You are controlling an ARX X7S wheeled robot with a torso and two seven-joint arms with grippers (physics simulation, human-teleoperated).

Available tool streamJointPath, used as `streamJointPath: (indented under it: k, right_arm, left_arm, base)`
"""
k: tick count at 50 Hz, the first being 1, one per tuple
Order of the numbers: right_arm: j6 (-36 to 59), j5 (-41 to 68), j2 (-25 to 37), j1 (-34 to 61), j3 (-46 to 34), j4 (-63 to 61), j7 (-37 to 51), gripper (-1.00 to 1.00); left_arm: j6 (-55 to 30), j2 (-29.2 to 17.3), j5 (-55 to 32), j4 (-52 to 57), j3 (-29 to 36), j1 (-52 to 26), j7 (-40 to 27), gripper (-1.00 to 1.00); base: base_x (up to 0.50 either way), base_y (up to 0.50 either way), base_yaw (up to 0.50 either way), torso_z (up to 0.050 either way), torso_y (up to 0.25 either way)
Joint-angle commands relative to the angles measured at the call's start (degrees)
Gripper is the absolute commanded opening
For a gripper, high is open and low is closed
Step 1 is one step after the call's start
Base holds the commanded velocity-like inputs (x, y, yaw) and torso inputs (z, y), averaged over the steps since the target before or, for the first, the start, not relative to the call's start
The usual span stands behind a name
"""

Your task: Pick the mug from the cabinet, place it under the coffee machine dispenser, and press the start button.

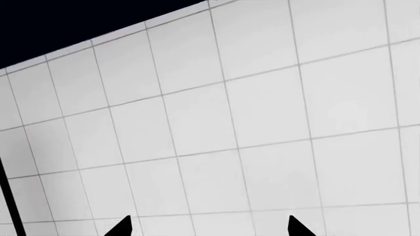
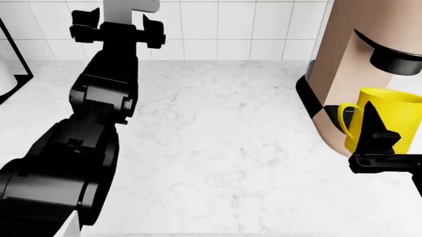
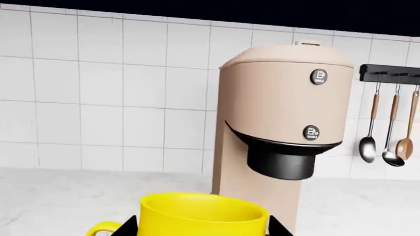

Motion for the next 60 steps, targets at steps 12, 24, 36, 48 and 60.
streamJointPath:
  k: [12,24,36,48,60]
  right_arm:
    - [-34.0,64.5,-0.8,-23.8,19.4,11.3,49.6,-1.00]
    - [-38.9,66.2,0.6,-21.2,19.8,19.0,54.2,-1.00]
    - [-44.3,66.0,3.0,-18.6,18.3,26.5,57.6,-1.00]
    - [-49.2,65.2,5.4,-14.9,16.9,35.3,60.9,-1.00]
    - [-53.4,65.0,6.6,-12.1,15.9,42.7,63.6,-1.00]
  left_arm:
    - [0.1,0.3,-0.1,0.0,0.4,1.0,-0.2,1.00]
    - [0.2,0.4,-0.1,0.0,0.5,1.3,-0.2,1.00]
    - [0.3,0.4,-0.2,0.0,0.6,1.5,-0.2,1.00]
    - [0.2,0.5,-0.2,0.0,0.7,1.4,-0.2,1.00]
    - [0.2,0.5,-0.3,0.0,0.7,1.4,-0.2,1.00]
  base:
    - [0.00,0.00,0.00,0.000,0.000]
    - [0.00,0.00,0.00,0.000,0.000]
    - [0.00,0.00,0.00,0.000,0.000]
    - [0.00,0.00,0.00,0.000,0.000]
    - [0.00,0.00,0.00,0.000,0.000]
